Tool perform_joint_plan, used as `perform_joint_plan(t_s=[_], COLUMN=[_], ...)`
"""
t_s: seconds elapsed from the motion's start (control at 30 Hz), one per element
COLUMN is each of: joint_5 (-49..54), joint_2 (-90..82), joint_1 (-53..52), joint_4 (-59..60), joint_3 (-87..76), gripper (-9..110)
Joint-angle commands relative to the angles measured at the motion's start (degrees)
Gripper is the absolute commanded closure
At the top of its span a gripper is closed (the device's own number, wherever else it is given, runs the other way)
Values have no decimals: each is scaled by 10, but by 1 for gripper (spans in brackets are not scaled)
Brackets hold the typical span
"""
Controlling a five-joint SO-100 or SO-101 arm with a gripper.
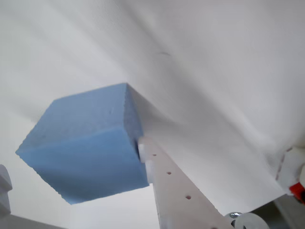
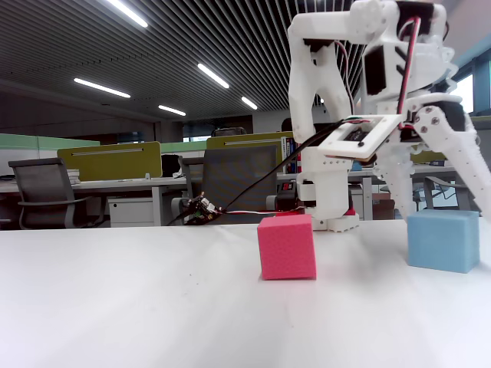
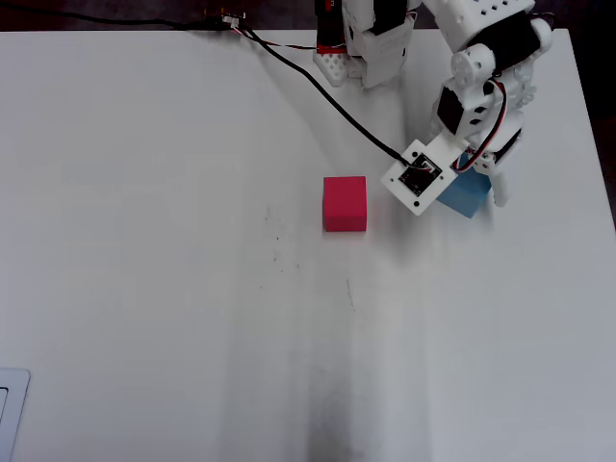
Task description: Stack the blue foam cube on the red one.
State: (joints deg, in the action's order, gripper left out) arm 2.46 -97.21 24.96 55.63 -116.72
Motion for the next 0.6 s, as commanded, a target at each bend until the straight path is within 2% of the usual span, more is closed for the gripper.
perform_joint_plan(t_s=[0.0,0.57], joint_5=[8,1], joint_2=[3,0], joint_1=[9,-1], joint_4=[-13,-33], joint_3=[20,-16], gripper=[66,78])
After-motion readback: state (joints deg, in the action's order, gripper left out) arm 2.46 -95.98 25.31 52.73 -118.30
